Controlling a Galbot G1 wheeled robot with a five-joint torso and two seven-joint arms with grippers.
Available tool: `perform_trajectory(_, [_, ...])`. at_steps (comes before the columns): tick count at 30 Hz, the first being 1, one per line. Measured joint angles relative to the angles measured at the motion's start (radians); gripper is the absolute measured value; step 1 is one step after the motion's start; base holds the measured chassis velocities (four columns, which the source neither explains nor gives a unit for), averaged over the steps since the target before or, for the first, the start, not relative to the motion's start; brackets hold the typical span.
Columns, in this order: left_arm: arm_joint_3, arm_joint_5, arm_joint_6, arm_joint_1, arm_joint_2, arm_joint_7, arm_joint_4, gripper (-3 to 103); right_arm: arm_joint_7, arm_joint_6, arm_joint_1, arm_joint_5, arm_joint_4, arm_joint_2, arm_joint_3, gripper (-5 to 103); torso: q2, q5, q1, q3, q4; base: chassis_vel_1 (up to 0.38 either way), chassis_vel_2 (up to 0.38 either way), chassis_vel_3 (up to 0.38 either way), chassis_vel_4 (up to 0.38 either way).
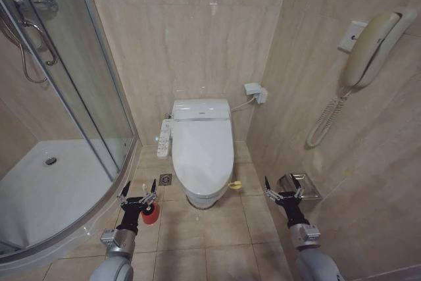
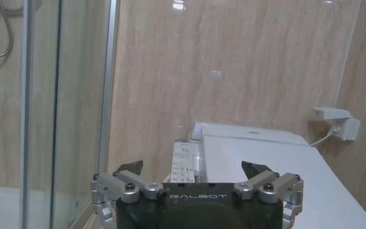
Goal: Open the toilet lid, clean the toilet bowl with a toilet brush, close the toilet lid, and flush.
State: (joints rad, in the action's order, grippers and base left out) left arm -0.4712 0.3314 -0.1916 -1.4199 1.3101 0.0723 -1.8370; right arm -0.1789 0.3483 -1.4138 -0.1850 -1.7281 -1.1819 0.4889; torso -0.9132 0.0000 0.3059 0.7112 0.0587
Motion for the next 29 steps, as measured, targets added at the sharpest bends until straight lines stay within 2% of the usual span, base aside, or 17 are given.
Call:
perform_trajectory(8, [0.000,0.000,0.000,0.000,0.000,0.000,0.000,100,0.000,0.000,0.000,0.000,0.000,0.000,0.000,100,0.000,0.0000,-0.001,0.000,-0.0001,0.076,-0.052,-0.060,0.058])
perform_trajectory(29, [0.000,0.000,0.000,0.000,0.000,0.000,0.000,100,0.000,0.000,0.000,0.000,0.000,0.000,0.000,100,0.000,0.0000,0.000,0.000,0.0000,0.000,0.000,0.000,0.000])
